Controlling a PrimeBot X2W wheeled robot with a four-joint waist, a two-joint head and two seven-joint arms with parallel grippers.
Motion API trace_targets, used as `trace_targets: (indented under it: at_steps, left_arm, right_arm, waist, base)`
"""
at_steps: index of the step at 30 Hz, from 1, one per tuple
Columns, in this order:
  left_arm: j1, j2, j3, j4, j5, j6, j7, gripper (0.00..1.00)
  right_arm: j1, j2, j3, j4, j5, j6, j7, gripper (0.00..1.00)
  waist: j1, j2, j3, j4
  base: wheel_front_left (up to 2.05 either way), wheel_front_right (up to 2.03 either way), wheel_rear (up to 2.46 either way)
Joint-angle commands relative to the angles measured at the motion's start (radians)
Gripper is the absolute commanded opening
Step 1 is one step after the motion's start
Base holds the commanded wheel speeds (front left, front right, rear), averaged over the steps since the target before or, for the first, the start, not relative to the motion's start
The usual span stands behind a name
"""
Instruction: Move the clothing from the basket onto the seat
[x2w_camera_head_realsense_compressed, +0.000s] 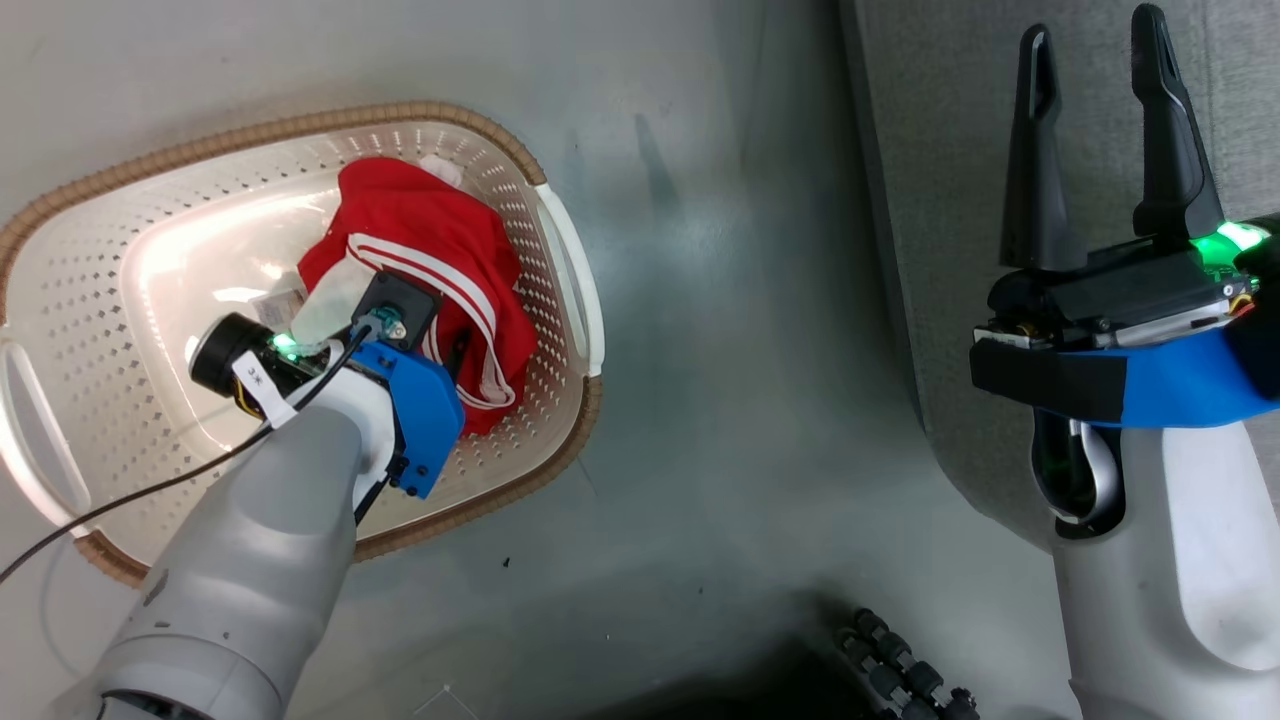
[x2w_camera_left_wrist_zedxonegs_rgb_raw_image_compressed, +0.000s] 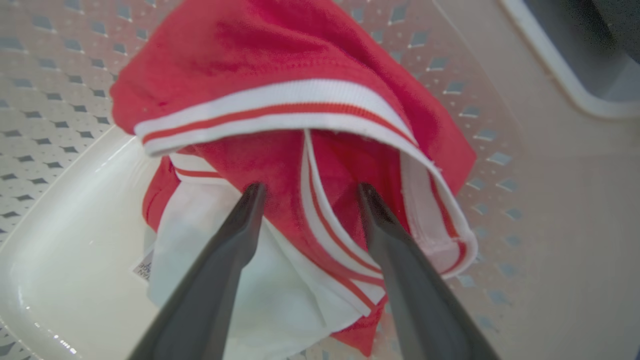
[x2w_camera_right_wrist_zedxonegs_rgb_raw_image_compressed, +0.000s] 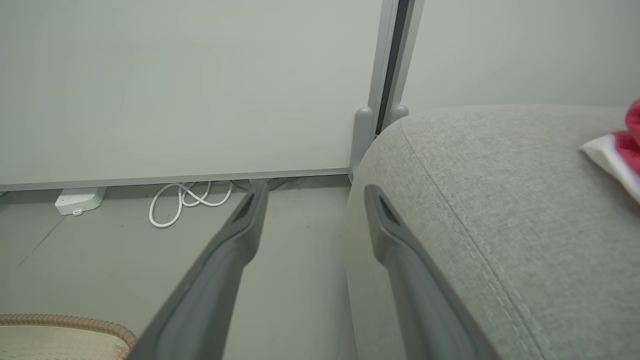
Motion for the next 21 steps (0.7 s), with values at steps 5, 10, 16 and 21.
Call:
trace_targets:
  at_steps: [5,10,16,21]
  left_arm:
    - [-0.041,0.016,-0.015,0.007,0.006,0.013,0.024,1.00]
    - [-0.049,0.021,-0.024,0.009,0.009,0.023,0.041,1.00]
    - [-0.051,0.026,-0.030,0.010,0.000,0.030,0.059,1.00]
    - [-0.046,0.030,-0.042,0.011,0.000,0.027,0.082,0.00]
  right_arm:
    - [-0.029,0.004,0.004,-0.016,0.004,-0.001,-0.001,1.00]
    - [-0.033,0.004,0.004,-0.021,0.003,-0.001,-0.001,1.00]
    - [-0.034,0.004,0.002,-0.022,0.001,-0.001,-0.001,1.00]
    - [-0.037,0.004,0.002,-0.023,0.002,-0.001,-0.001,1.00]
  waist:
    - [-0.0001,0.0000,0.057,-0.002]
    - [-0.0001,0.0000,0.074,-0.002]
    - [-0.0001,0.0000,0.085,0.001]
    - [-0.0001,0.0000,0.082,0.002]
  base:
    - [0.00,0.00,0.00]
    - [0.00,0.00,0.00]
    - [0.00,0.00,0.00]
    - [0.00,0.00,0.00]
